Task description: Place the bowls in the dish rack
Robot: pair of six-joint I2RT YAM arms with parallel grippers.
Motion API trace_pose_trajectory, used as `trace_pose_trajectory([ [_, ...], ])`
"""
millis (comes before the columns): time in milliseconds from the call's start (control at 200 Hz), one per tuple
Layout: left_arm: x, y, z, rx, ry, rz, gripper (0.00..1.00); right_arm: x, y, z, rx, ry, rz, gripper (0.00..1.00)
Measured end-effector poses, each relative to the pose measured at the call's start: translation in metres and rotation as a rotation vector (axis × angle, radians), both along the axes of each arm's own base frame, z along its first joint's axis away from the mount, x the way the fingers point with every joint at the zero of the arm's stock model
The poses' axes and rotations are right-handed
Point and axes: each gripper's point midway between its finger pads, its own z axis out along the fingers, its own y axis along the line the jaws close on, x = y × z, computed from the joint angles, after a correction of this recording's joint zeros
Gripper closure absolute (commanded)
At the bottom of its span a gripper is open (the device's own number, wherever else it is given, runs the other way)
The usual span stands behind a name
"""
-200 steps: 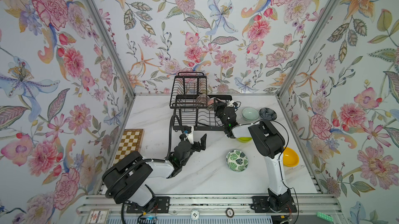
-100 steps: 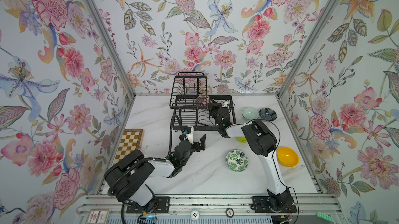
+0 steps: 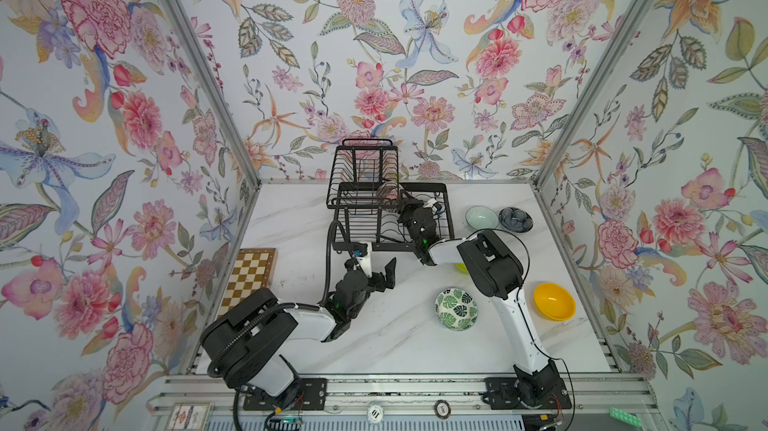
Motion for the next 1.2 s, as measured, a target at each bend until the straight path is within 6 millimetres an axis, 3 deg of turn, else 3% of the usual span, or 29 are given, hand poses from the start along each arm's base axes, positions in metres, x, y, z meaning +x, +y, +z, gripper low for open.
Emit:
trace_pose_trajectory([
  [816, 0.001, 0.001, -0.002, -0.016, 0.012, 0.008, 0.01, -0.001, -0.001, -0.002, 0.103, -0.061, -0.065, 1.00],
  [1201, -0.009, 0.014, -0.016, 0.012, 0.035, 0.024, 0.01, 0.004, 0.005, 0.000, 0.156, -0.071, -0.094, 1.00],
])
